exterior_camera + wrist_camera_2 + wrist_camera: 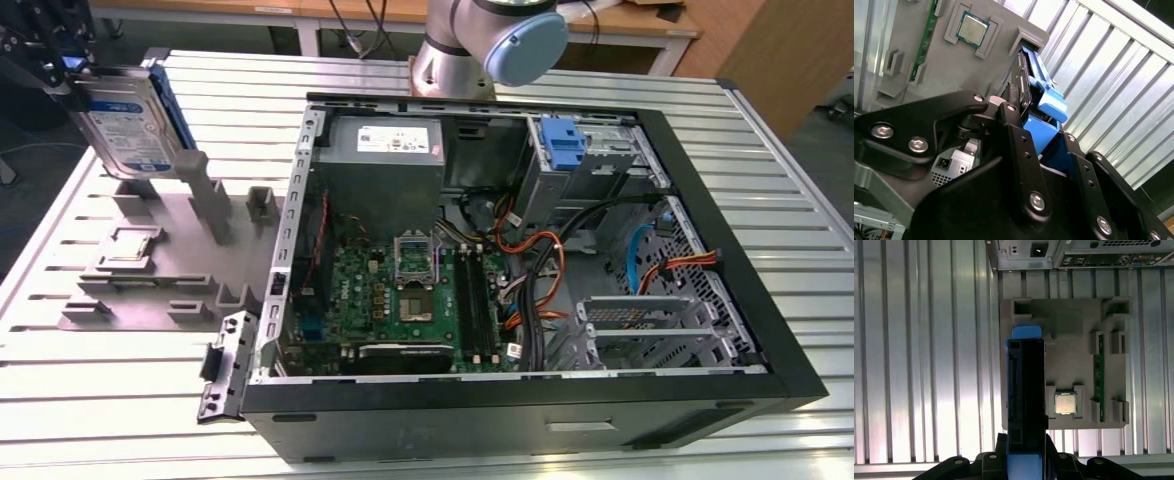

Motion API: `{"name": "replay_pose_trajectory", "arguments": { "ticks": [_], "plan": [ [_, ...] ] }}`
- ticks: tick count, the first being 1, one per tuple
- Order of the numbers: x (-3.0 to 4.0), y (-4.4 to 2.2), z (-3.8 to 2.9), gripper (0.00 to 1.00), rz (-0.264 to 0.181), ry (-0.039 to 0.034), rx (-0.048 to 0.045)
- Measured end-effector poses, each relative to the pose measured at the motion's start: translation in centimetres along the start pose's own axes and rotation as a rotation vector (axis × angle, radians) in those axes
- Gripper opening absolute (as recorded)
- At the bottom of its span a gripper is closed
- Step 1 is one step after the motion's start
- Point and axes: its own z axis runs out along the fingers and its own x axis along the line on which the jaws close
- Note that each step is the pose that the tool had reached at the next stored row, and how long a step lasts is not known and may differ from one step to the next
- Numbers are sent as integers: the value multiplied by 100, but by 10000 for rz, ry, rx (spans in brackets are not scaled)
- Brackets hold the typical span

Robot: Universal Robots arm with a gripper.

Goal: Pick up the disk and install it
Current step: 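Pick up the disk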

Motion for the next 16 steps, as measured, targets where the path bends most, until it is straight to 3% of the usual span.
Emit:
{"name": "replay_pose_trajectory", "arguments": {
  "ticks": [16],
  "plan": [
    [1,1,-125,37,0,-1,0]
  ]
}}
